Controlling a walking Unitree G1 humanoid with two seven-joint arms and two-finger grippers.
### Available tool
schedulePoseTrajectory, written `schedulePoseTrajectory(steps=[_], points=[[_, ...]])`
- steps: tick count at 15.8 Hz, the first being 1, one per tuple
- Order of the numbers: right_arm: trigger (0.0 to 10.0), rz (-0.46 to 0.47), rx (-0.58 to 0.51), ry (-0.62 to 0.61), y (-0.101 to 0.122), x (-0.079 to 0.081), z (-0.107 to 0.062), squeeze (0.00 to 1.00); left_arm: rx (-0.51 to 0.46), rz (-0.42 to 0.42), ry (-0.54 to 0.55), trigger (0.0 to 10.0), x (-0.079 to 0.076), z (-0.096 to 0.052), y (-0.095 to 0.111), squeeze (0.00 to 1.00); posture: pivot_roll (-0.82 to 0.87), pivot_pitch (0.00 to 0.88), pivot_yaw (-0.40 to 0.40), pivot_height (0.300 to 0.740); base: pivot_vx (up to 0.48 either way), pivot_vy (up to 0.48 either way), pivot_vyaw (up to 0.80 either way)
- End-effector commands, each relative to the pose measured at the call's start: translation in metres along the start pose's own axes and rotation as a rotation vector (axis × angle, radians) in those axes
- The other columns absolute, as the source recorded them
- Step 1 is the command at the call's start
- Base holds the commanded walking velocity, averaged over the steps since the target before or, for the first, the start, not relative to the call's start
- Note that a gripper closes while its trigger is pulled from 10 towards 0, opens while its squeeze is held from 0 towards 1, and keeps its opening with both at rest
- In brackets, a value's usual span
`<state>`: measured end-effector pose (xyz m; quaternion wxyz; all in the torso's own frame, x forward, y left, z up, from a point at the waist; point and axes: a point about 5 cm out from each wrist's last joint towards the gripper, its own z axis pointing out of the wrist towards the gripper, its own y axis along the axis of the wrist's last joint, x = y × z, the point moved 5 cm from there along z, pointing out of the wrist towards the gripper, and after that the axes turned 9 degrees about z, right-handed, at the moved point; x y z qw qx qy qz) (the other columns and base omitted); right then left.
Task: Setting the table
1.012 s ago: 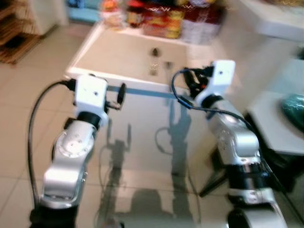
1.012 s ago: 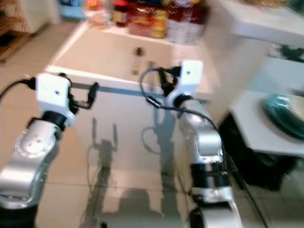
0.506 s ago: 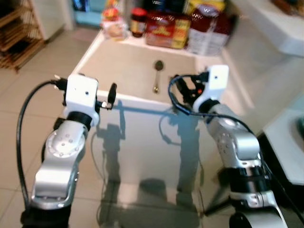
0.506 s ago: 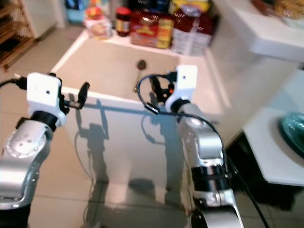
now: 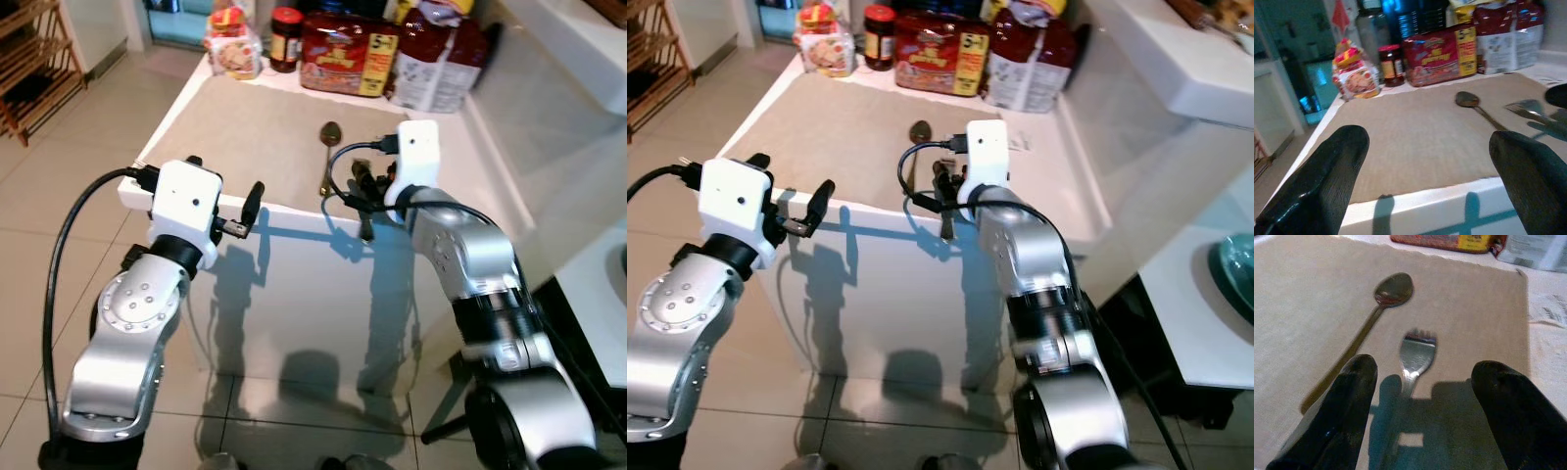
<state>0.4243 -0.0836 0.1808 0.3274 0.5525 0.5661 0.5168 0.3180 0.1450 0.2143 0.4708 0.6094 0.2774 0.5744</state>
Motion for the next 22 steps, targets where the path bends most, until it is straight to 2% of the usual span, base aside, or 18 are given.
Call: schedulePoseTrajectory(steps=[1,4,7,9,10,11,12,13,22], points=[[10.0,-0.007,-0.001,-0.039,0.007,-0.009,0.002,0.0,-0.02,-0.004,-0.022,10.0,-0.002,-0.002,0.005,0.0,0.04,0.073,-0.119,0.74,0.0,0.0,0.0],[10.0,0.016,0.05,-0.054,0.007,-0.011,0.013,0.0,-0.027,-0.009,-0.065,10.0,-0.009,-0.004,0.008,0.0,0.05,0.078,-0.124,0.74,0.0,0.0,0.0],[10.0,0.028,0.098,-0.001,0.002,0.001,0.023,0.0,-0.025,-0.001,-0.09,10.0,-0.012,-0.007,0.008,0.0,0.05,0.087,-0.13,0.74,0.0,0.0,0.0],[10.0,0.061,0.122,0.008,-0.001,0.003,0.027,0.0,-0.039,-0.017,-0.188,10.0,-0.024,-0.012,0.012,0.0,0.05,0.095,-0.138,0.74,0.0,0.0,0.0],[8.6,0.06,0.135,0.005,-0.003,0.003,0.027,0.0,-0.04,-0.029,-0.238,10.0,-0.03,-0.016,0.013,0.0,0.05,0.095,-0.138,0.74,0.0,0.0,0.0],[4.1,0.053,0.15,-0.018,-0.006,-0.001,0.028,0.0,-0.046,-0.05,-0.305,10.0,-0.04,-0.022,0.016,0.0,0.06,0.101,-0.141,0.74,0.0,0.0,0.0],[2.7,0.058,0.159,-0.031,-0.007,-0.003,0.028,0.0,-0.054,-0.066,-0.36,10.0,-0.048,-0.026,0.019,0.0,0.06,0.101,-0.141,0.74,0.0,0.0,0.0],[0.0,0.087,0.17,-0.027,-0.009,-0.004,0.029,0.0,-0.054,-0.071,-0.402,10.0,-0.055,-0.03,0.02,0.0,0.05,0.104,-0.141,0.74,0.0,0.0,0.0],[0.0,0.072,0.182,-0.034,-0.008,-0.011,0.03,0.0,-0.046,-0.073,-0.399,10.0,-0.052,-0.027,0.021,0.0,0.05,0.097,-0.138,0.74,0.0,0.0,0.0]])
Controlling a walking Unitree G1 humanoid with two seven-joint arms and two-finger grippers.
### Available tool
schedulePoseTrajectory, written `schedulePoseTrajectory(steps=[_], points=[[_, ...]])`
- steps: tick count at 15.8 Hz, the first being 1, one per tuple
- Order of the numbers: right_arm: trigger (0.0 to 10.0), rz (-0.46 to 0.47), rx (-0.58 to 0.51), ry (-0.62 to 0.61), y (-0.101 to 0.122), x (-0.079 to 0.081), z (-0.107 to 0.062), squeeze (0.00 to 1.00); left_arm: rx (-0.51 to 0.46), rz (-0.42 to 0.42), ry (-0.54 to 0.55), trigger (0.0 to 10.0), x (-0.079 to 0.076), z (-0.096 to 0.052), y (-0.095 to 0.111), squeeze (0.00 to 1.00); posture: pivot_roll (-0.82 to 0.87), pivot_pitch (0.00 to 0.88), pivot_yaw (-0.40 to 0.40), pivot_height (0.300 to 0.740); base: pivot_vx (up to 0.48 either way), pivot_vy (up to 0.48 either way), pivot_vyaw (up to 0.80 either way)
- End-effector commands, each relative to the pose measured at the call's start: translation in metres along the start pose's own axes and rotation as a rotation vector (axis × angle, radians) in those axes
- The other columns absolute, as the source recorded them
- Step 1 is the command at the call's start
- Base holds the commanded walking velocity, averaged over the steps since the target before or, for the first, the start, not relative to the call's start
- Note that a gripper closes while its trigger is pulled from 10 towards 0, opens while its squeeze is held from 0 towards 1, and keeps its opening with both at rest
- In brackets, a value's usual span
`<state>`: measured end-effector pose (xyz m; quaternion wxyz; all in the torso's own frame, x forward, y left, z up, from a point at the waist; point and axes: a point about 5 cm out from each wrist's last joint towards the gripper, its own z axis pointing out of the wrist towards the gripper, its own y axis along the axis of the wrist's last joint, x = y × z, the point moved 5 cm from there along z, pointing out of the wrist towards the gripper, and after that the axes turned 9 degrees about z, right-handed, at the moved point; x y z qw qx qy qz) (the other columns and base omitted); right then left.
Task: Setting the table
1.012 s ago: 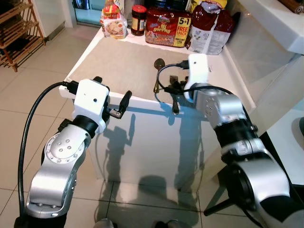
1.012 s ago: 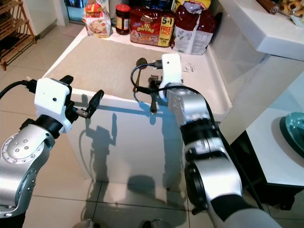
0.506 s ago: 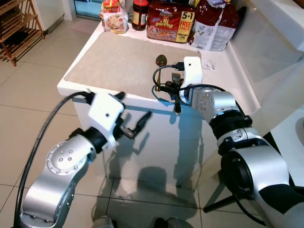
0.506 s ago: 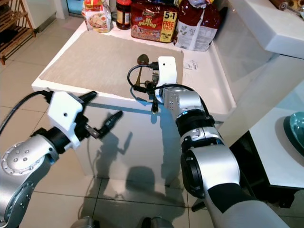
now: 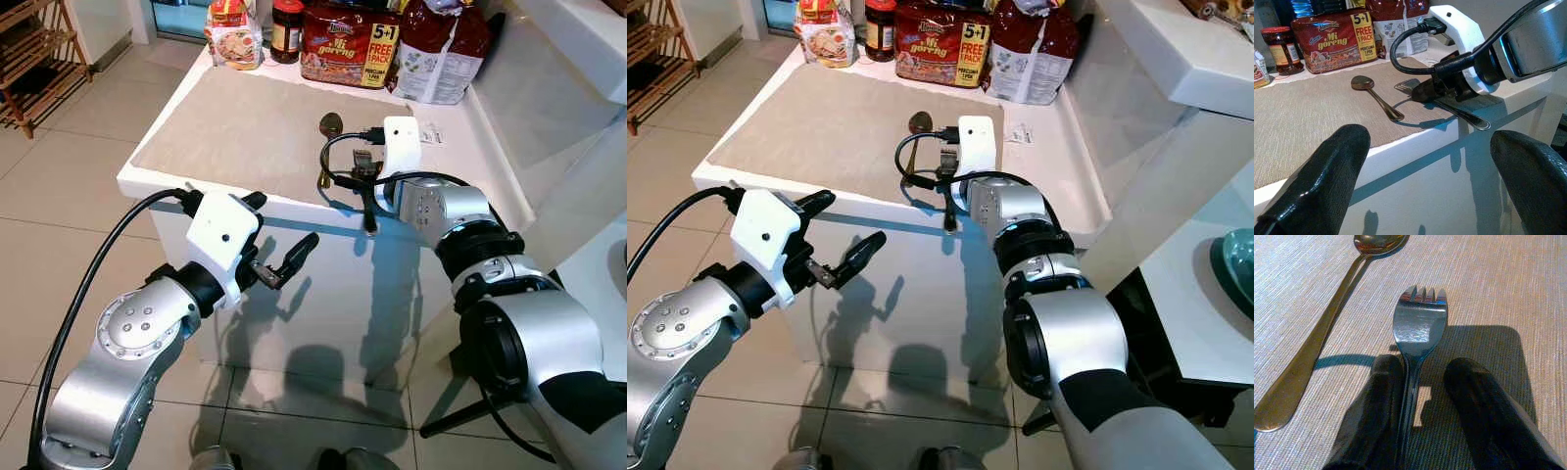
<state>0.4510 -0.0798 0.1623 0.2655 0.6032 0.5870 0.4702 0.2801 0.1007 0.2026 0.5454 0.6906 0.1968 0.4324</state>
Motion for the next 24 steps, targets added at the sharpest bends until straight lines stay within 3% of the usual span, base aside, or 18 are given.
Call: schedulePoseTrajectory(steps=[1,12,15,18,19,20,21,23,24], points=[[0.0,0.004,0.006,-0.014,0.002,-0.006,-0.001,0.0,-0.016,0.007,-0.013,10.0,-0.002,0.0,0.006,0.0,0.05,0.095,-0.137,0.74,0.0,0.0,0.0],[0.0,0.01,-0.016,-0.033,0.009,-0.013,-0.002,0.0,-0.023,0.016,0.011,10.0,0.005,0.004,0.008,0.0,0.06,0.082,-0.127,0.74,0.0,0.0,0.0],[0.0,0.013,-0.048,-0.036,0.021,-0.014,-0.005,0.0,-0.027,0.018,0.018,10.0,0.008,0.004,0.009,0.0,0.06,0.076,-0.122,0.74,0.0,0.0,0.0],[0.0,-0.001,-0.209,0.053,0.068,-0.007,-0.025,0.0,-0.012,0.016,0.13,10.0,0.022,0.005,0.006,0.0,0.06,0.075,-0.118,0.74,0.0,0.0,0.0],[4.5,0.007,-0.334,0.168,0.086,0.0,-0.043,0.0,-0.006,-0.013,0.194,10.0,0.028,0.004,0.002,0.0,0.05,0.074,-0.112,0.74,0.0,0.0,0.0],[10.0,-0.01,-0.453,0.293,0.092,0.002,-0.069,0.0,-0.009,-0.035,0.25,10.0,0.033,0.004,-0.001,0.0,0.03,0.076,-0.101,0.74,0.0,0.0,0.0],[10.0,-0.019,-0.478,0.345,0.089,0.003,-0.079,0.0,-0.007,-0.046,0.261,10.0,0.034,0.004,-0.002,0.0,0.02,0.075,-0.092,0.74,0.0,0.0,0.0],[10.0,-0.048,-0.389,0.706,0.041,0.014,-0.129,0.0,0.007,-0.058,0.254,10.0,0.028,0.001,-0.009,0.0,0.01,0.072,-0.083,0.74,0.0,0.0,0.0],[10.0,-0.084,-0.342,0.754,0.019,0.011,-0.144,0.0,0.002,-0.024,0.216,10.0,0.022,0.0,-0.009,0.0,0.01,0.07,-0.082,0.74,0.0,0.0,0.0]])
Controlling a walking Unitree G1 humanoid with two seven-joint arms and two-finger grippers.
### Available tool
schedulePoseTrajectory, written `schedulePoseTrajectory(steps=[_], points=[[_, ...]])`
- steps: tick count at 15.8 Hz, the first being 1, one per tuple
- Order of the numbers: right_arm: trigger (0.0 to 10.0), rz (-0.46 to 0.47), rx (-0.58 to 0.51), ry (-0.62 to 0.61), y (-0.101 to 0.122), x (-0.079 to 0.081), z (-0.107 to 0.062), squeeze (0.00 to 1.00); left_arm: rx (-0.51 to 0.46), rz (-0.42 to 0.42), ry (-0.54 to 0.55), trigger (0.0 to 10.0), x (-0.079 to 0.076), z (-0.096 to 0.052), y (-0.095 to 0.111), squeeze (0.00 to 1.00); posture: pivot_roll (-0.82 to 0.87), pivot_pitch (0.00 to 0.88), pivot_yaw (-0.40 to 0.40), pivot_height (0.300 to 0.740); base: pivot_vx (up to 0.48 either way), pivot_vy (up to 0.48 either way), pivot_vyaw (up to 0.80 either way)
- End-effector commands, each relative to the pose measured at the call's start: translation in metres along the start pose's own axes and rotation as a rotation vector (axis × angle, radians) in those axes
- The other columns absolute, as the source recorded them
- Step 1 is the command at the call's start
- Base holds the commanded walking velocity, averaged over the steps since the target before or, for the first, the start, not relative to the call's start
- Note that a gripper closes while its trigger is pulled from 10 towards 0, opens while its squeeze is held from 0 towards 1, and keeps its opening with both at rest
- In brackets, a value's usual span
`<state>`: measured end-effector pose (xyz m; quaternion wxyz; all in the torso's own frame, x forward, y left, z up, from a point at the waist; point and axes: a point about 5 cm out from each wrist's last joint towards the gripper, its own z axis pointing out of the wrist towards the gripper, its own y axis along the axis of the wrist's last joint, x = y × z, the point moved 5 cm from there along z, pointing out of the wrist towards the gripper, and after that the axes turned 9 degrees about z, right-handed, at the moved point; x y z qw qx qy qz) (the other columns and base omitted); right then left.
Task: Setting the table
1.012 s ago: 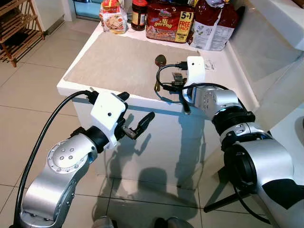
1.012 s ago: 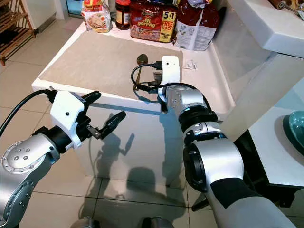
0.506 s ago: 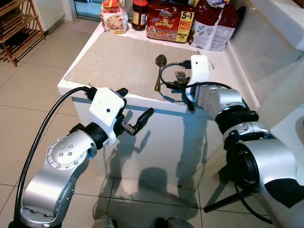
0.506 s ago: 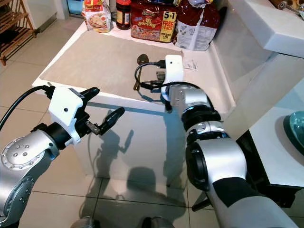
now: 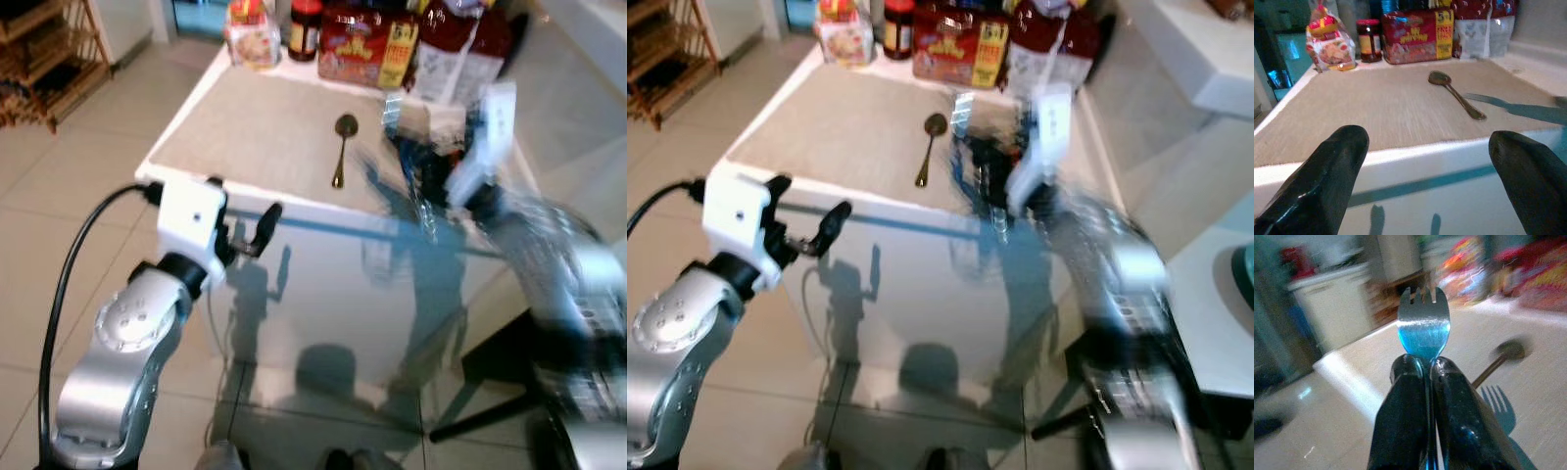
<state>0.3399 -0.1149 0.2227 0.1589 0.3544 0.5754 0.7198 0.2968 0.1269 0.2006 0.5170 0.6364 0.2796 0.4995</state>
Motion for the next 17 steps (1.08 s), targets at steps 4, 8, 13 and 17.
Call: schedulePoseTrajectory(steps=[4,8,13,17], points=[[10.0,-0.019,-0.009,0.055,-0.01,0.022,-0.026,0.0,-0.017,0.029,-0.043,10.0,-0.011,-0.003,0.001,0.0,0.0,0.058,-0.084,0.74,0.0,-0.429,0.0],[10.0,-0.016,0.038,0.052,-0.032,0.032,-0.029,0.0,-0.025,0.039,-0.044,10.0,-0.019,0.002,0.003,0.0,0.01,0.043,-0.081,0.74,0.0,-0.48,0.0],[10.0,-0.037,0.049,0.038,-0.033,0.03,-0.033,0.0,-0.023,0.039,-0.037,10.0,-0.022,0.005,0.001,0.0,0.01,0.034,-0.081,0.74,0.0,-0.48,0.0],[10.0,-0.055,0.05,-0.004,-0.032,0.022,-0.033,0.0,-0.043,0.081,-0.026,10.0,-0.02,0.01,0.006,0.0,0.0,0.034,-0.075,0.74,0.0,-0.48,0.0]])
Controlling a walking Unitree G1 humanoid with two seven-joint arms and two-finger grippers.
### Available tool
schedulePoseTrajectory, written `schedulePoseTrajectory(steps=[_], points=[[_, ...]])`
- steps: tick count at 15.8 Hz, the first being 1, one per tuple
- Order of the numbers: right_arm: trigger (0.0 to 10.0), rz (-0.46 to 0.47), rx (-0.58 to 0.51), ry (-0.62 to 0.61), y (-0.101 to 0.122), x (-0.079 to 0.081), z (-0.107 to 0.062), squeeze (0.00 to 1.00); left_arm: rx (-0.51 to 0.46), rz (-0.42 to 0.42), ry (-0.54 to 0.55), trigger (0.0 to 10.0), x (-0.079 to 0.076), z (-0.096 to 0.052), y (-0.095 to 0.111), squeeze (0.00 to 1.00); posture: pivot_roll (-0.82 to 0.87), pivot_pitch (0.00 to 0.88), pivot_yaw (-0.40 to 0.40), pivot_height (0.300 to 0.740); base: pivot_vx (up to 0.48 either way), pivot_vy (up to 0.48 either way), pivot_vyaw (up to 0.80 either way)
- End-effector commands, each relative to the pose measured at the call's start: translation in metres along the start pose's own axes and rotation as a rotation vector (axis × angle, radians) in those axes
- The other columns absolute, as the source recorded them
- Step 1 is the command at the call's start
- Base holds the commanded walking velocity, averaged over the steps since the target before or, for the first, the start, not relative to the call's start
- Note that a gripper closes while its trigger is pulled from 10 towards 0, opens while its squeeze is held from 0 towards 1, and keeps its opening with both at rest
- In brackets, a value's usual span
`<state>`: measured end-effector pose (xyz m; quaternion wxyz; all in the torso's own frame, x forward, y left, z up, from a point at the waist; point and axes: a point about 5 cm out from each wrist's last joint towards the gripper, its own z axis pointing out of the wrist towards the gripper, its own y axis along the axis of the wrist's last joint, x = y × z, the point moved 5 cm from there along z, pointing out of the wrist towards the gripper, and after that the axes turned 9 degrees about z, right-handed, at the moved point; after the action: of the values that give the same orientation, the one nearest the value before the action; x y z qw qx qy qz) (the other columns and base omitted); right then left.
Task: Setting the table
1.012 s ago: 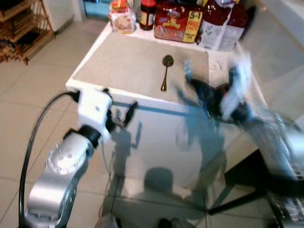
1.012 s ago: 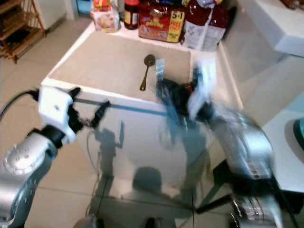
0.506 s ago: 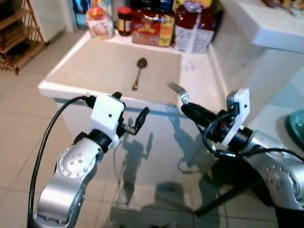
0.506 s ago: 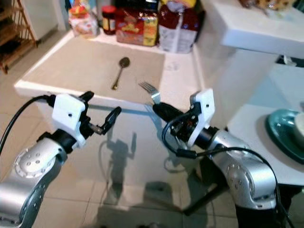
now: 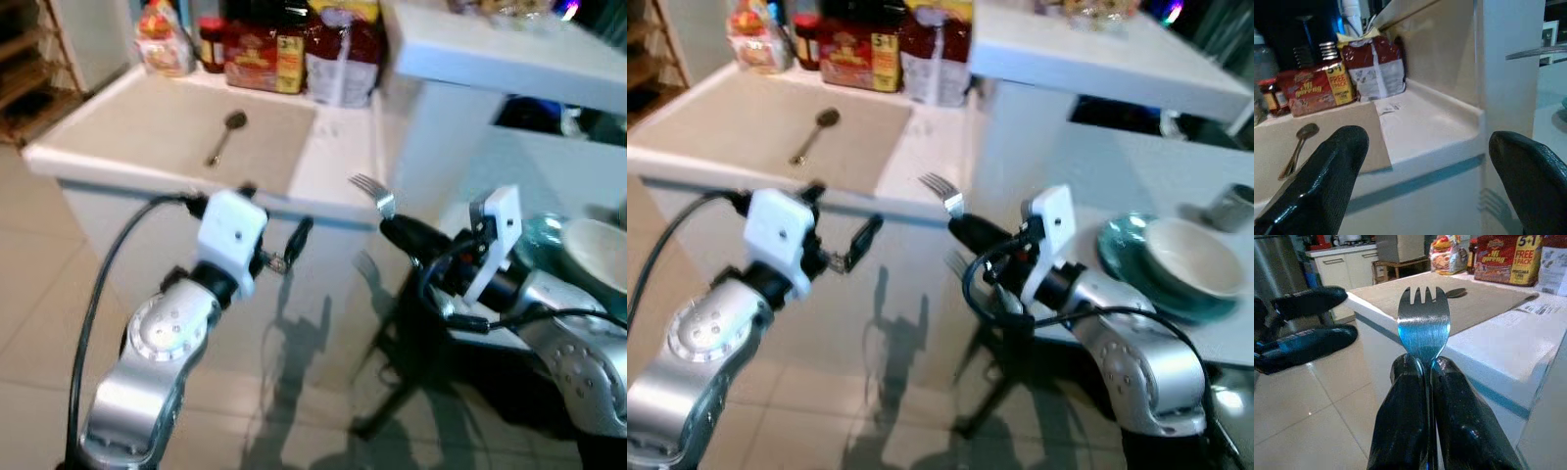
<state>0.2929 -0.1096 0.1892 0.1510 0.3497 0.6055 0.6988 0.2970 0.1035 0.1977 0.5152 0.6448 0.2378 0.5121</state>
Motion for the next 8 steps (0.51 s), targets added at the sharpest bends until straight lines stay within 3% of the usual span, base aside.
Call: schedulePoseTrajectory(steps=[1,2,3,5,6,8], points=[[10.0,-0.041,-0.022,-0.031,0.012,-0.005,-0.002,0.0,-0.006,0.01,0.033,10.0,0.007,0.005,0.002,0.0,-0.01,0.038,-0.072,0.74,0.0,-0.48,0.0],[10.0,-0.045,-0.019,-0.042,0.012,-0.007,-0.004,0.0,-0.004,0.008,0.05,10.0,0.009,0.006,0.001,0.0,0.0,0.039,-0.07,0.74,0.0,-0.48,0.0],[10.0,-0.047,-0.021,-0.115,0.012,-0.021,-0.009,0.0,0.016,0.015,0.12,10.0,0.019,0.011,-0.001,0.0,0.0,0.041,-0.069,0.74,0.0,-0.48,0.0],[10.0,-0.016,-0.033,-0.239,0.012,-0.04,-0.009,0.0,0.029,0.015,0.153,10.0,0.023,0.012,-0.002,0.0,0.01,0.038,-0.069,0.74,0.0,-0.48,0.0],[10.0,-0.007,-0.075,-0.297,0.015,-0.047,-0.007,0.0,0.04,0.018,0.162,10.0,0.026,0.012,-0.005,0.0,0.0,0.039,-0.066,0.74,0.0,-0.48,-0.8],[10.0,0.013,-0.119,-0.315,0.019,-0.045,-0.002,0.0,0.051,0.018,0.178,10.0,0.028,0.013,-0.008,0.0,0.0,0.049,-0.071,0.74,0.0,-0.48,-0.62]])
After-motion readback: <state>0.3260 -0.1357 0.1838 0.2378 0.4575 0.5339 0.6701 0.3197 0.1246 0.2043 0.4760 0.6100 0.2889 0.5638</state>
